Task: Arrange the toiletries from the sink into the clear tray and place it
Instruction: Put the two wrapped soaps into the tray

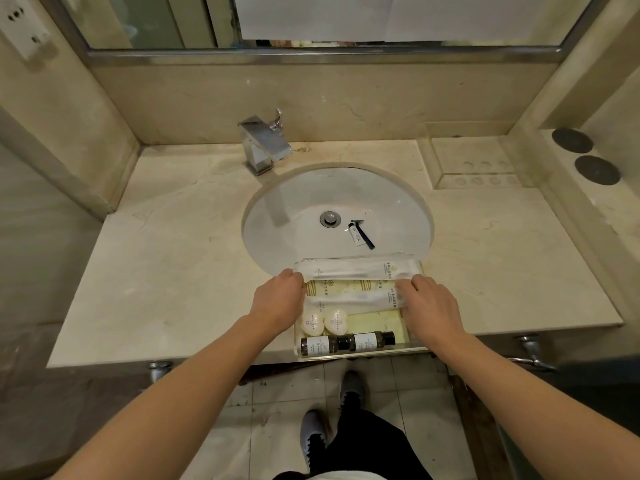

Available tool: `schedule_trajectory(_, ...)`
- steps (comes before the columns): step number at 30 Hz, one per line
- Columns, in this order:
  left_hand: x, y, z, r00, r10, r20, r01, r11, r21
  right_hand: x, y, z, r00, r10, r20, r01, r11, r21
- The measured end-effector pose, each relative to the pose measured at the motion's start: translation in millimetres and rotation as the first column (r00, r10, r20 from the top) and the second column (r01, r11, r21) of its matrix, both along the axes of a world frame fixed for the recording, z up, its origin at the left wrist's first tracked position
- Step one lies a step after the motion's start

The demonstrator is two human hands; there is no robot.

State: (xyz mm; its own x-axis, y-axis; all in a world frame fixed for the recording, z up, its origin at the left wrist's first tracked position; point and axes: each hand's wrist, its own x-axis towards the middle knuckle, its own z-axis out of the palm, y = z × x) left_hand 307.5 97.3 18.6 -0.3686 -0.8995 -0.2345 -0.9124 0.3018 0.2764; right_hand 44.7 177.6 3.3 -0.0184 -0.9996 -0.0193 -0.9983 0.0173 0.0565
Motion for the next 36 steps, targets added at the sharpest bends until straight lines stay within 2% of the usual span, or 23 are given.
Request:
schedule_trajectory(12, 0, 1, 1, 0.999, -0.051, 0.005, 0.051, 0.998, 0.03, -6, -2, -1, 0.999, 0.005, 0.049, -0.004, 1.0, -0.024)
schedule_trajectory(18, -1, -3, 0, 0.992, 0.099, -0.076, -0.099, 0.995, 0.005, -6, -4, 0, 0.997, 0.023, 0.068, -0.017, 0.996, -0.089)
schedule_trajectory(25, -7, -7, -1, 0.937, 0.297, -0.186, -0.297, 0.954, 0.028, 0, -9, 0, 0.997, -0.005, 0.072, 0.011, 0.996, -0.09)
schedule_trajectory(36, -10, -8, -8, 0.885, 0.391, -0.253, -0.395, 0.918, 0.039, -4, -16, -3, 0.999, -0.041, 0.027, 0.043, 0.996, -0.079)
